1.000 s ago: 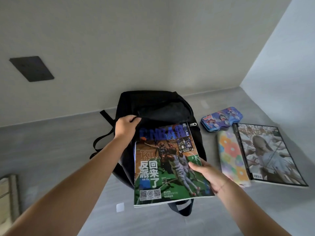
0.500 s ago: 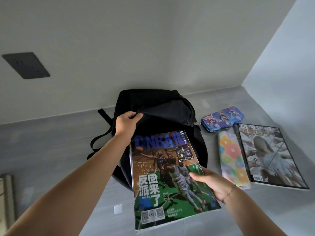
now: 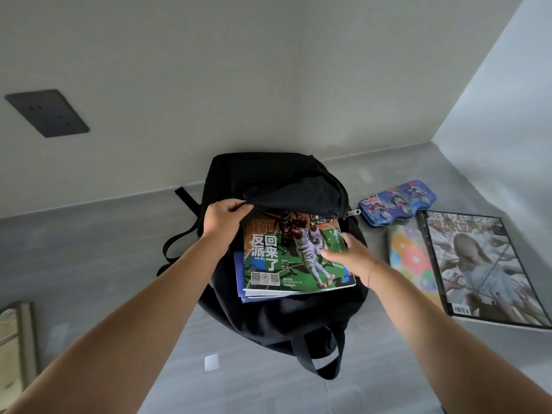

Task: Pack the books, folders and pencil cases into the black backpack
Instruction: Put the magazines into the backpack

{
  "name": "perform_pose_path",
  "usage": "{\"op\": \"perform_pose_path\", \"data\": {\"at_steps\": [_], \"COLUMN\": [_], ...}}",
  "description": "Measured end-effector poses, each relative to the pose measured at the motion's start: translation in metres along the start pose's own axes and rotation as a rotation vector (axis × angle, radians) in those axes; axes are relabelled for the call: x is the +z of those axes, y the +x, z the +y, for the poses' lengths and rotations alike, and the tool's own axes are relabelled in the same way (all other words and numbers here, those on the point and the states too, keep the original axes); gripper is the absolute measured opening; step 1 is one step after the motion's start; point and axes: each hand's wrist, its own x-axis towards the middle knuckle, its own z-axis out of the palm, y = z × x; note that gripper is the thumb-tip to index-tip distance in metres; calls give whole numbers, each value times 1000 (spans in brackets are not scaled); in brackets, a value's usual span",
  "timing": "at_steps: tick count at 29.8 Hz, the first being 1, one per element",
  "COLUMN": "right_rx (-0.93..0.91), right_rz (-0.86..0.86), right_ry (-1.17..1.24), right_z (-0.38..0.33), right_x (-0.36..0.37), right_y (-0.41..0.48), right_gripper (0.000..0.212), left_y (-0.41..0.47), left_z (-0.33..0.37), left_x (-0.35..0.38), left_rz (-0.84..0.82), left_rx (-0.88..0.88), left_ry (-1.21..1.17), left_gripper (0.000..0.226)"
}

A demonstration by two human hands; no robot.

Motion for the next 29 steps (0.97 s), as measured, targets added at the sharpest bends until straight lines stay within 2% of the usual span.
{"op": "perform_pose_path", "data": {"at_steps": [3, 7, 12, 16, 20, 23, 26, 29], "right_rx": [74, 38, -61, -14, -97, -153, -233, -226], "right_rz": [22, 141, 194, 207, 287, 311, 406, 582], "right_ry": [266, 340, 231, 110, -182, -214, -198, -241], "right_z": [38, 46, 12, -8, -2, 9, 34, 66], "right_x": [14, 23, 17, 19, 17, 10, -14, -61], "right_y": [-18, -10, 31, 53, 48, 27, 7, -2], "right_gripper": [63, 61, 56, 60, 61, 57, 43, 33], "left_y": [0, 1, 1, 3, 2, -5, -17, -39], "left_z": [-1, -2, -3, -3, -3, -2, 3, 14], "left_x": [1, 5, 7, 6, 8, 18, 44, 91], "left_rz": [-1, -11, -37, -10, -29, -104, -115, -228], "left_rx": [-1, -15, -21, -22, 4, 75, 250, 367], "left_ry": [-21, -44, -42, -34, 27, 188, 445, 403], "left_gripper": [6, 4, 5, 4, 7, 23, 36, 36]}}
